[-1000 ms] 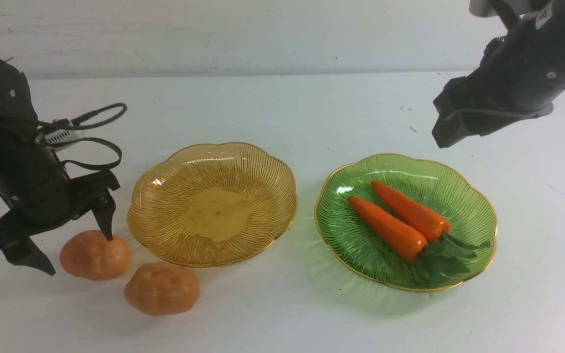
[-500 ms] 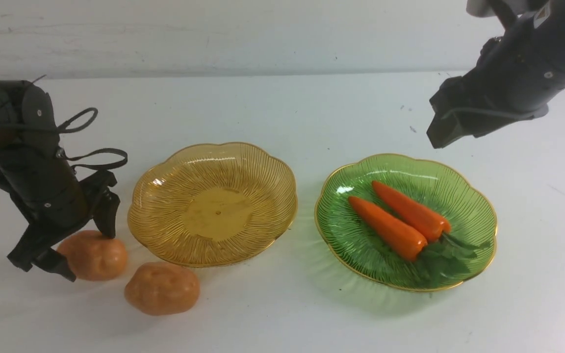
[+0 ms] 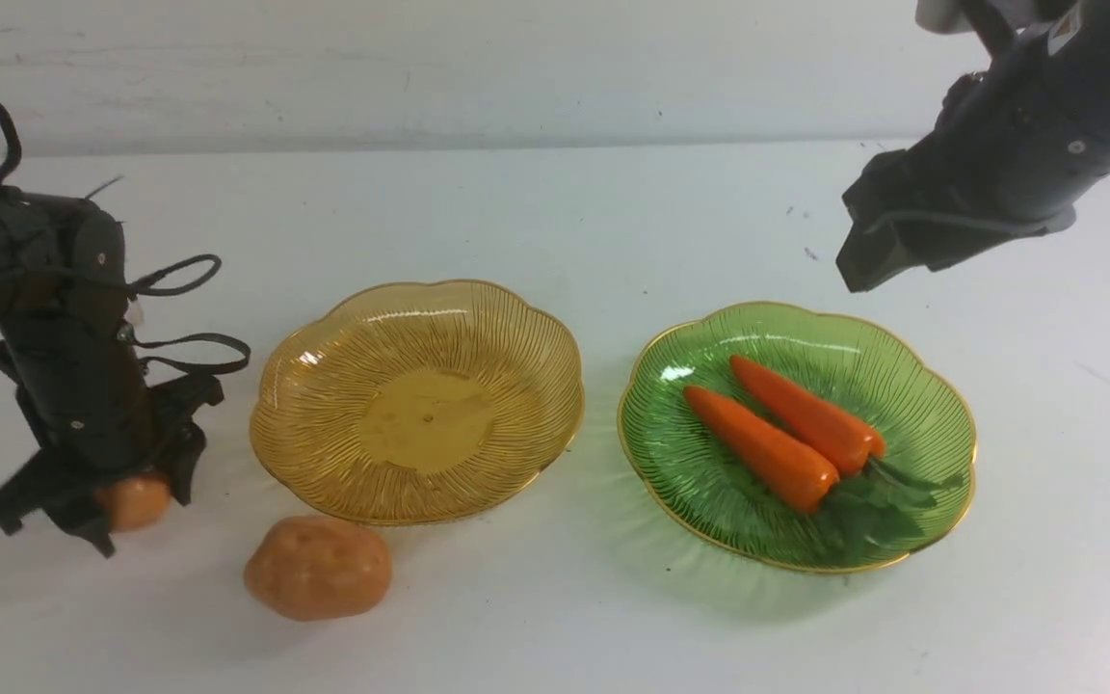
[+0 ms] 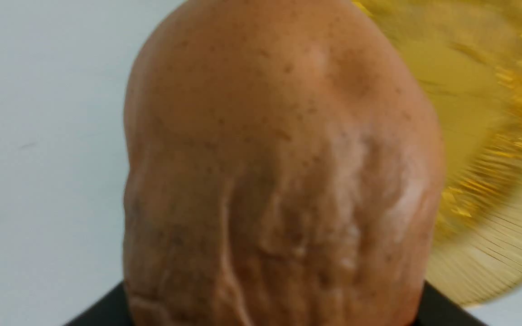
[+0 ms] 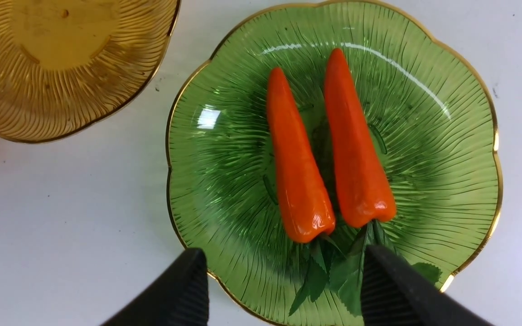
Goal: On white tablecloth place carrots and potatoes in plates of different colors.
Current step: 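Put the potatoes from the left side into the left plate with the left gripper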
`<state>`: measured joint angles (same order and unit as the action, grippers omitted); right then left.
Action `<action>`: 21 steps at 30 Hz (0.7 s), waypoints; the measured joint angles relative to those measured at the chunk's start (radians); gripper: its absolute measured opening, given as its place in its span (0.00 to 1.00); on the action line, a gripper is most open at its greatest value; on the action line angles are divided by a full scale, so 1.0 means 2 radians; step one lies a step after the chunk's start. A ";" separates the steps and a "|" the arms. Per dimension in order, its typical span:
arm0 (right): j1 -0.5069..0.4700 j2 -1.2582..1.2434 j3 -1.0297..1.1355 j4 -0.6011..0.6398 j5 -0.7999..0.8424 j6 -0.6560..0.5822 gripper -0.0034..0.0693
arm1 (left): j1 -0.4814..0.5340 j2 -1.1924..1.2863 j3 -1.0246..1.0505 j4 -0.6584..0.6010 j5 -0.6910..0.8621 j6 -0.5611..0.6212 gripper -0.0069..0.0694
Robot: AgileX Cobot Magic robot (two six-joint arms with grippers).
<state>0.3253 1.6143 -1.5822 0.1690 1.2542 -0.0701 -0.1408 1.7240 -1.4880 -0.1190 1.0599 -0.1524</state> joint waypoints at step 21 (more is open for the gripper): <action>0.000 0.000 0.000 -0.006 0.000 -0.003 0.62 | -0.043 0.170 -0.175 -0.011 0.082 0.059 0.97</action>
<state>0.3253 1.6143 -1.5822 0.1565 1.2542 -0.0761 -0.2273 2.0631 -1.8384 -0.1405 1.2238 -0.0335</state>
